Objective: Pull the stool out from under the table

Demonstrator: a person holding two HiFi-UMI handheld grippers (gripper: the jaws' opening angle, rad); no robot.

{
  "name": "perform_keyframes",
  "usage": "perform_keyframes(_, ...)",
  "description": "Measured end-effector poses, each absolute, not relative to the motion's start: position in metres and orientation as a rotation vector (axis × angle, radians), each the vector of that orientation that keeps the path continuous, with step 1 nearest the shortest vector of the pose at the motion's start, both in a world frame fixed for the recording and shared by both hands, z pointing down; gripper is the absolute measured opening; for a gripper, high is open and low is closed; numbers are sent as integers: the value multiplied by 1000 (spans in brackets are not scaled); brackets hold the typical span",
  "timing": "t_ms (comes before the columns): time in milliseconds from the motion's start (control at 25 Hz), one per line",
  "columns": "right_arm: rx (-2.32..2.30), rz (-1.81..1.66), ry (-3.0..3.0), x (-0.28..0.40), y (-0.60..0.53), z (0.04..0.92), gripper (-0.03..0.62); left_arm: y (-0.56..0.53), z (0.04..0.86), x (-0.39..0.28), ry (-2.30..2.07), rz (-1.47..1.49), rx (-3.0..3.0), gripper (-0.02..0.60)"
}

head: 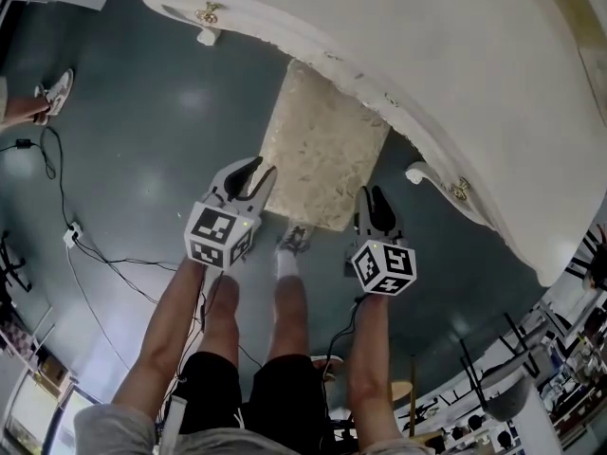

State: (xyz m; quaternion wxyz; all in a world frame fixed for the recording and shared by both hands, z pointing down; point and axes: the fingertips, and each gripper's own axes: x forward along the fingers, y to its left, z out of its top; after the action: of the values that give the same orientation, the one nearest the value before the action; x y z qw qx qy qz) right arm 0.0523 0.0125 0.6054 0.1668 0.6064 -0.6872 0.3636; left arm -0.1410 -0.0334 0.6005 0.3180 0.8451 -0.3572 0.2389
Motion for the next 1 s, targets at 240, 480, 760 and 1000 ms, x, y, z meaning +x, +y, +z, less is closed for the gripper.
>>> perform_keyframes(240, 1702, 1231, -1963, 62, 11, 641, 260, -28, 635, -136, -830, 450, 2052, 364)
perform_keyframes(480, 1632, 1409, -1953, 64, 2, 677, 362, -36, 676, -138, -836, 504, 1964, 410)
perform_keyframes(760, 1515, 1498, -1942, 59, -8, 711, 388, -61, 711, -127, -838, 516, 1895, 413)
perform_keyframes(1000, 1417, 1599, -2002, 50, -12, 716, 396, -58, 727, -124, -812, 491, 1837, 413)
